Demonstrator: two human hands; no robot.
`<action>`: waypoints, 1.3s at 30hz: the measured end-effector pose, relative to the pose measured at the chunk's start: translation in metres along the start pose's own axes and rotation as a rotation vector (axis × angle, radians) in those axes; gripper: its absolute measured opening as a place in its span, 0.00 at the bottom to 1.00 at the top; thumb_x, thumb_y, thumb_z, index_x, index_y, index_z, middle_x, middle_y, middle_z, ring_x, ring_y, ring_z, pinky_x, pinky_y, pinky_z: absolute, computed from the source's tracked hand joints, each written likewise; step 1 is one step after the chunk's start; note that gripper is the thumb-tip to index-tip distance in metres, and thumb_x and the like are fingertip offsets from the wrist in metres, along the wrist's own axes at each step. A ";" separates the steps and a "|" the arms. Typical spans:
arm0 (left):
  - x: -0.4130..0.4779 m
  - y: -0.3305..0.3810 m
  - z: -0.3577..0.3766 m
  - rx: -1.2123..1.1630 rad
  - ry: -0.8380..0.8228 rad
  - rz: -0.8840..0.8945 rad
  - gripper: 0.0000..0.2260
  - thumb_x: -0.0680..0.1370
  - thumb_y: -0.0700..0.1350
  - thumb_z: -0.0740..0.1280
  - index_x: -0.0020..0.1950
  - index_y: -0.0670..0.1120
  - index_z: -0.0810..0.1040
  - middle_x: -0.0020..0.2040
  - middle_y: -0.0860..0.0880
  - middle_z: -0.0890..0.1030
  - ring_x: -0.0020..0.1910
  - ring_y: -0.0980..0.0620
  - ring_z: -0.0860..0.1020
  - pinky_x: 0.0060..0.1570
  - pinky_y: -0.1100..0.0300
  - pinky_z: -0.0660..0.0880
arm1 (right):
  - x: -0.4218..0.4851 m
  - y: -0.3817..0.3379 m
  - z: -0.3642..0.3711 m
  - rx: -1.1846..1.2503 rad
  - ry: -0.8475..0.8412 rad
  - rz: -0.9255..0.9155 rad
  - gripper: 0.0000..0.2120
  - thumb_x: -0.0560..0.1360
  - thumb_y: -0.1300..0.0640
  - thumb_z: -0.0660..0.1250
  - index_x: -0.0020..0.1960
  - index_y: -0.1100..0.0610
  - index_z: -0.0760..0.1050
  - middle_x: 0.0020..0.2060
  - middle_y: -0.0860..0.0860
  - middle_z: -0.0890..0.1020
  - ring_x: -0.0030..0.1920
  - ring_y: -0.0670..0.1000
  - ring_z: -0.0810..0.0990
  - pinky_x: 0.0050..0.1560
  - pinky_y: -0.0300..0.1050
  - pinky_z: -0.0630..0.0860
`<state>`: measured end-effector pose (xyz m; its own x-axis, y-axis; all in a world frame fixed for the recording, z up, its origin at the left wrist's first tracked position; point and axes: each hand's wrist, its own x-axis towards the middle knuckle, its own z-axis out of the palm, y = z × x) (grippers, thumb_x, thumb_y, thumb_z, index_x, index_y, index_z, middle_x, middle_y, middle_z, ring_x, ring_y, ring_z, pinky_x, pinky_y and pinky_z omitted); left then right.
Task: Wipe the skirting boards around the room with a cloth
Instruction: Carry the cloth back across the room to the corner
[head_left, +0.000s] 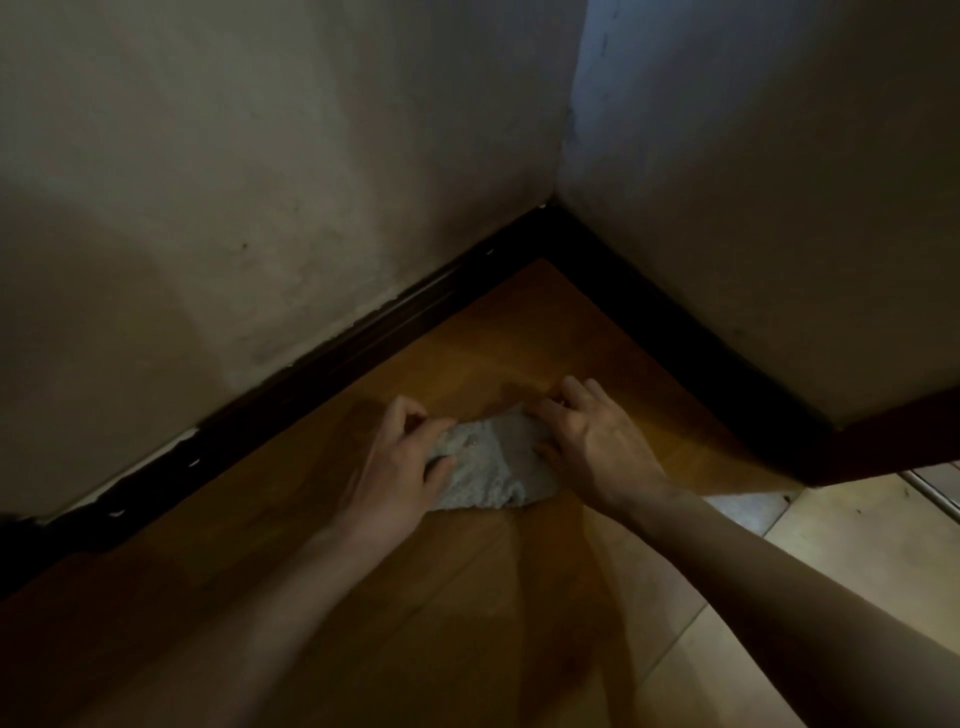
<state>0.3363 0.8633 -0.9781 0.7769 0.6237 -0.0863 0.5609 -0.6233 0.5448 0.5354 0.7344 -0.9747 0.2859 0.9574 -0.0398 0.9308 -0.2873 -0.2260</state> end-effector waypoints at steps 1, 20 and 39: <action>0.001 0.001 0.000 -0.009 -0.007 -0.016 0.19 0.80 0.46 0.70 0.71 0.47 0.75 0.58 0.53 0.65 0.56 0.55 0.69 0.59 0.59 0.72 | 0.001 0.000 0.000 0.009 -0.009 0.011 0.20 0.78 0.50 0.66 0.68 0.49 0.70 0.58 0.51 0.70 0.54 0.52 0.69 0.53 0.47 0.74; -0.050 0.012 -0.007 0.131 -0.238 0.493 0.16 0.81 0.56 0.60 0.57 0.49 0.80 0.58 0.52 0.78 0.58 0.55 0.74 0.58 0.53 0.76 | -0.083 0.012 -0.004 0.017 -0.113 -0.348 0.18 0.69 0.44 0.64 0.57 0.50 0.74 0.52 0.49 0.79 0.54 0.49 0.76 0.57 0.47 0.74; -0.041 0.006 0.028 0.560 -0.286 0.264 0.36 0.78 0.69 0.39 0.81 0.52 0.35 0.81 0.48 0.34 0.79 0.48 0.31 0.78 0.47 0.39 | -0.036 0.025 0.031 -0.058 -0.222 -0.378 0.35 0.82 0.36 0.47 0.81 0.53 0.41 0.80 0.55 0.45 0.79 0.52 0.42 0.77 0.52 0.44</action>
<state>0.3157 0.8207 -0.9951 0.9099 0.3161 -0.2685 0.3460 -0.9355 0.0710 0.5416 0.6935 -1.0089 -0.1270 0.9764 -0.1746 0.9736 0.0891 -0.2099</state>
